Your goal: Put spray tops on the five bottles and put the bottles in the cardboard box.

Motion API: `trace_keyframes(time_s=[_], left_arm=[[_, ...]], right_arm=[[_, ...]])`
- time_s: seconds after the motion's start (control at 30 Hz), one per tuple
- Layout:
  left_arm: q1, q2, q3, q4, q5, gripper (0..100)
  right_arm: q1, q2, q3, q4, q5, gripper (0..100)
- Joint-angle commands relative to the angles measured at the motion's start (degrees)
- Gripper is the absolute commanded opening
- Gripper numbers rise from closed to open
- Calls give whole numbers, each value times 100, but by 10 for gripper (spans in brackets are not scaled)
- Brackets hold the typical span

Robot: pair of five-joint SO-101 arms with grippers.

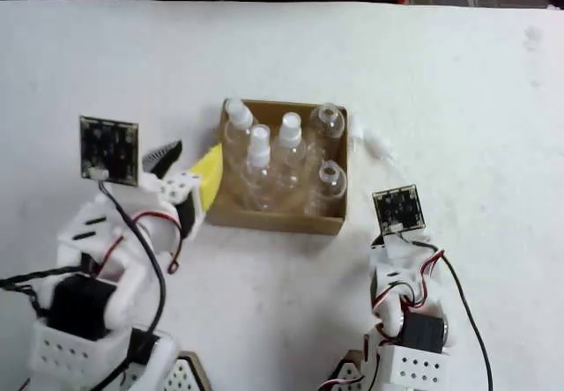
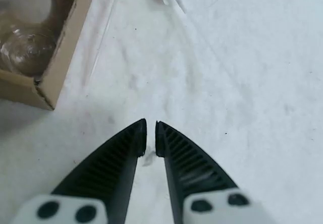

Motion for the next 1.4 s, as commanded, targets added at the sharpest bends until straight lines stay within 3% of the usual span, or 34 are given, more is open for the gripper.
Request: trace_keyframes(time_s=[0.0,0.27,0.5,0.77,0.87,1.03,1.37], left_arm=[[-198,-145,580,-642,79,177],[-1042,-171,1547,-1301,79,177],[-1552,-145,2857,-3103,-141,177],[-1393,-145,2910,-3138,-440,177],[-1393,-145,2927,-3130,-440,177],[-1393,-145,2980,-3130,-440,177],[-1393,-145,2989,-3130,-431,177]], right_arm=[[-13,-31,53,-259,79,18],[-4,-31,53,-233,88,18],[-13,-31,0,-154,633,19],[-48,13,-1415,549,369,23],[-40,180,-2084,804,369,79],[-13,1587,-2980,857,404,143],[259,5174,-5776,1279,308,77]])
